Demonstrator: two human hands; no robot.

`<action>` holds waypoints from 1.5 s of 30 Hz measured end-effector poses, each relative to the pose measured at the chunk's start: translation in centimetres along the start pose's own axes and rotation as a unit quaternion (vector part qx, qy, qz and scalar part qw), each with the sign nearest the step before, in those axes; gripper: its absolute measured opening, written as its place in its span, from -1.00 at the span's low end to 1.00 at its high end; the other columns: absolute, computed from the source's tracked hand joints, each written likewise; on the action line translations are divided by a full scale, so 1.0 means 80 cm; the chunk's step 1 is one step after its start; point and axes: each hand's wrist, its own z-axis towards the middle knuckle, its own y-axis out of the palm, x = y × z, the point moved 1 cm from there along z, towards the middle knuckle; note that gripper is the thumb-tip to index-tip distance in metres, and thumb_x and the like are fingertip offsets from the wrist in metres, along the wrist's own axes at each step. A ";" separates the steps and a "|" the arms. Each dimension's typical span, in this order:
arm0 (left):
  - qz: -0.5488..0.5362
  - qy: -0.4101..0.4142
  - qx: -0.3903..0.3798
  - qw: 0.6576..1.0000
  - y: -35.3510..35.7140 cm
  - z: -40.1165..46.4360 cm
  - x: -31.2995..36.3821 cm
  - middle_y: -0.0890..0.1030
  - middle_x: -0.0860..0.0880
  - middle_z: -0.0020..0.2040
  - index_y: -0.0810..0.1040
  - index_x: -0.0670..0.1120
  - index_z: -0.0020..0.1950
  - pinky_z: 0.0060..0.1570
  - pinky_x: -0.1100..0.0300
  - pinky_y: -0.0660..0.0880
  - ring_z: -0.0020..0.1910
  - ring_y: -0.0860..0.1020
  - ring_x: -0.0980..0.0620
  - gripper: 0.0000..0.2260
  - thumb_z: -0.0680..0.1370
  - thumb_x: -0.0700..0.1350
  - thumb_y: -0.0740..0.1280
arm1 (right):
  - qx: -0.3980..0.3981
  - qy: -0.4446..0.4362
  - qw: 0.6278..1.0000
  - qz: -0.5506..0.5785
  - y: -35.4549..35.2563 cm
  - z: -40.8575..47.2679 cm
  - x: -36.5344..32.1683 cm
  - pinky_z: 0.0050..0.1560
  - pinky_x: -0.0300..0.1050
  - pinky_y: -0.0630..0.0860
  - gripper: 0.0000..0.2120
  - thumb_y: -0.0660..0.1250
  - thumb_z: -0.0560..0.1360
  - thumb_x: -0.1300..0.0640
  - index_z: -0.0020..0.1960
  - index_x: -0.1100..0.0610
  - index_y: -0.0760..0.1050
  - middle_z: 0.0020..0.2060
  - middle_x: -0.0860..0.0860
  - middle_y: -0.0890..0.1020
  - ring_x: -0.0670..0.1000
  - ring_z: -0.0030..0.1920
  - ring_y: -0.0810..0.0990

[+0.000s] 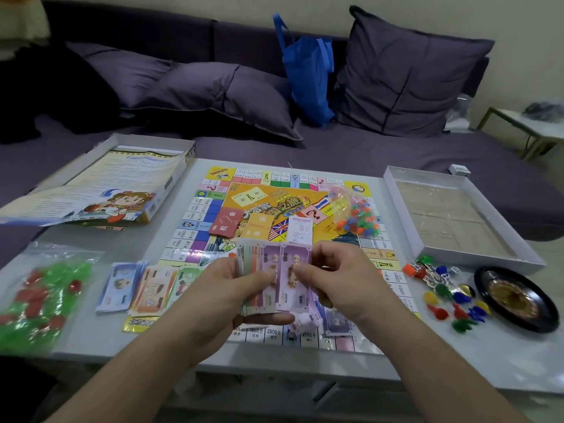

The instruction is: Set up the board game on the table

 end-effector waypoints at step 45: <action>0.022 -0.014 0.015 1.000 -0.005 0.002 -0.003 0.73 -0.29 0.04 0.58 -0.23 0.26 -0.03 -0.19 0.70 0.02 0.74 -0.27 -0.80 0.64 -0.26 0.34 | 0.031 -0.005 0.999 0.018 0.024 0.007 0.004 -0.42 -0.29 0.41 -0.81 0.51 0.54 0.20 -0.15 0.28 0.59 -0.41 0.03 0.60 -0.13 -0.47 0.50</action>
